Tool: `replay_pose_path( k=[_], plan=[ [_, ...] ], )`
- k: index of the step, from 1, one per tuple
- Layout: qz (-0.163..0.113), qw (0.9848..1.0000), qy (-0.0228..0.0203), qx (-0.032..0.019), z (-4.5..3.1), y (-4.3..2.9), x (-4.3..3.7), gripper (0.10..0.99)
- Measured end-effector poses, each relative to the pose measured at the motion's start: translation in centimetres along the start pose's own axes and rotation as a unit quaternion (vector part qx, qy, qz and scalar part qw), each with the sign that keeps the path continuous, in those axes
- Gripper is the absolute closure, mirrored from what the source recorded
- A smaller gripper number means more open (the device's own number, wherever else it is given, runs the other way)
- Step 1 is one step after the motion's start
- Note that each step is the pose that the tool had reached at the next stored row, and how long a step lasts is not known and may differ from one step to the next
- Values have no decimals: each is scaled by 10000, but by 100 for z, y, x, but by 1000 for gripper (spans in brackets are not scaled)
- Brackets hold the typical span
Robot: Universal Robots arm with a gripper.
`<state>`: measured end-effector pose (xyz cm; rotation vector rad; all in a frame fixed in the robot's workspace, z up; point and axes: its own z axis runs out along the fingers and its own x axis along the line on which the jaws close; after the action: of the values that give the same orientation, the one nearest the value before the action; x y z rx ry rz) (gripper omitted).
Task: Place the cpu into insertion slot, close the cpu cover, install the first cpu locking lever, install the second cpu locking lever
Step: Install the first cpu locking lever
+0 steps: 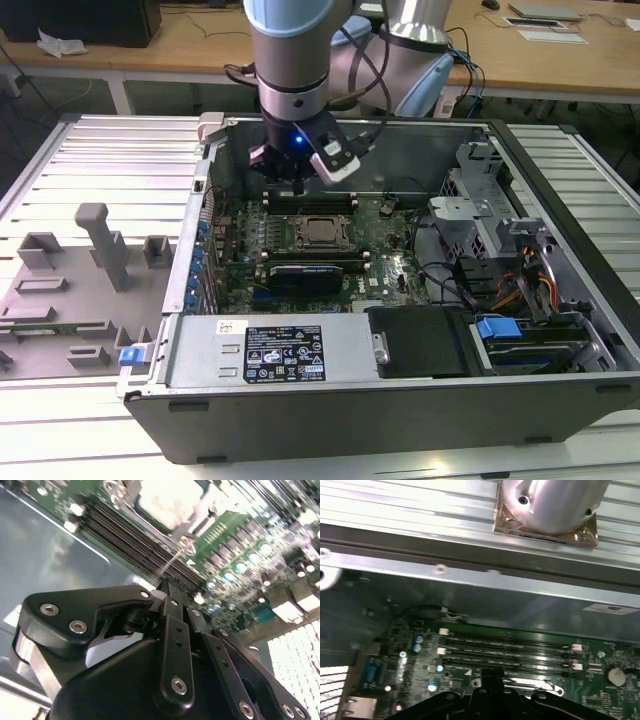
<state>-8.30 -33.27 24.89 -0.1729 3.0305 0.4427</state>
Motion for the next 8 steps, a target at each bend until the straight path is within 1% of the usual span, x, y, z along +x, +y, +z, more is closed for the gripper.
replay_pose_path(
  k=[1, 3, 8],
  plan=[
    [2, 10000, -1, 0, 4, -6, -41, 980],
    [3, 10000, 0, 0, 6, -11, -76, 980],
    [4, 10000, -1, 0, 7, -10, -77, 980]
  ],
)
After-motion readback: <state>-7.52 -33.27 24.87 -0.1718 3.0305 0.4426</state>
